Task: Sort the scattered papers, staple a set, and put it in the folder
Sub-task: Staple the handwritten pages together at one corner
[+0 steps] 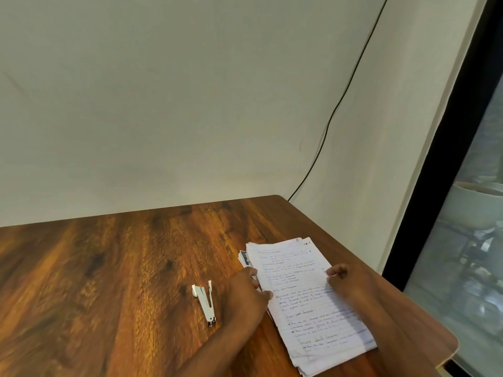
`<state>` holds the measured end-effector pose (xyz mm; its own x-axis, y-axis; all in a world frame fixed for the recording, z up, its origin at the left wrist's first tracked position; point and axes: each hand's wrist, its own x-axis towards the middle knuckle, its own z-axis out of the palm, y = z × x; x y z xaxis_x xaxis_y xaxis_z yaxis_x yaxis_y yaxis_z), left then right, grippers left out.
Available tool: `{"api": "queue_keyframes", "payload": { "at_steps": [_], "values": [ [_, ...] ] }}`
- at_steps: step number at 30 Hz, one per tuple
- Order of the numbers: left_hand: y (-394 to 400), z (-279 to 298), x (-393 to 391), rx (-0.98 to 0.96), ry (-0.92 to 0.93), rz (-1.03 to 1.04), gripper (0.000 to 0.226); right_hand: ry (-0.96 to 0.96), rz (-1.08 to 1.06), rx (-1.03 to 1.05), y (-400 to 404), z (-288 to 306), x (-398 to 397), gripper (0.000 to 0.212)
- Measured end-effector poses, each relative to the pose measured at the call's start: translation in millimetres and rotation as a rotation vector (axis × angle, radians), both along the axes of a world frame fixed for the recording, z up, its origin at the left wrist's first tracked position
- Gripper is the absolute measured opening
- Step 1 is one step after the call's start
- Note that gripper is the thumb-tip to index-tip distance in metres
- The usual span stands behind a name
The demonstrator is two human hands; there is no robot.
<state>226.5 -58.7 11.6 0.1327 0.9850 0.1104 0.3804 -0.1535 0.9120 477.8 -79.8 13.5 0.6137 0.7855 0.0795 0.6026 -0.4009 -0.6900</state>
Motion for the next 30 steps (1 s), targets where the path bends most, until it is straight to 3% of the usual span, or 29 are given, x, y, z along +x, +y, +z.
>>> {"api": "queue_keyframes", "payload": {
  "at_steps": [4,8,14,19,24,30],
  "values": [
    [4,-6,0,0.000,0.042,-0.008,0.018,0.047,0.001,0.016,0,-2,4,0.012],
    [3,-8,0,0.049,0.069,-0.008,0.013,-0.006,0.006,0.001,-1,-4,0,0.013],
    [-1,-5,-6,0.169,0.112,0.081,0.025,-0.135,0.000,0.005,-10,-1,-14,0.011],
    [-5,1,-19,0.236,0.129,0.070,0.033,-0.289,0.092,0.156,-25,3,-56,0.027],
    [-12,10,-59,0.359,0.138,0.067,0.030,-0.261,0.248,0.136,-31,15,-108,0.027],
    [-16,18,-129,0.440,0.272,0.155,0.048,-0.190,0.358,0.173,-26,33,-184,0.029]
  ]
}}
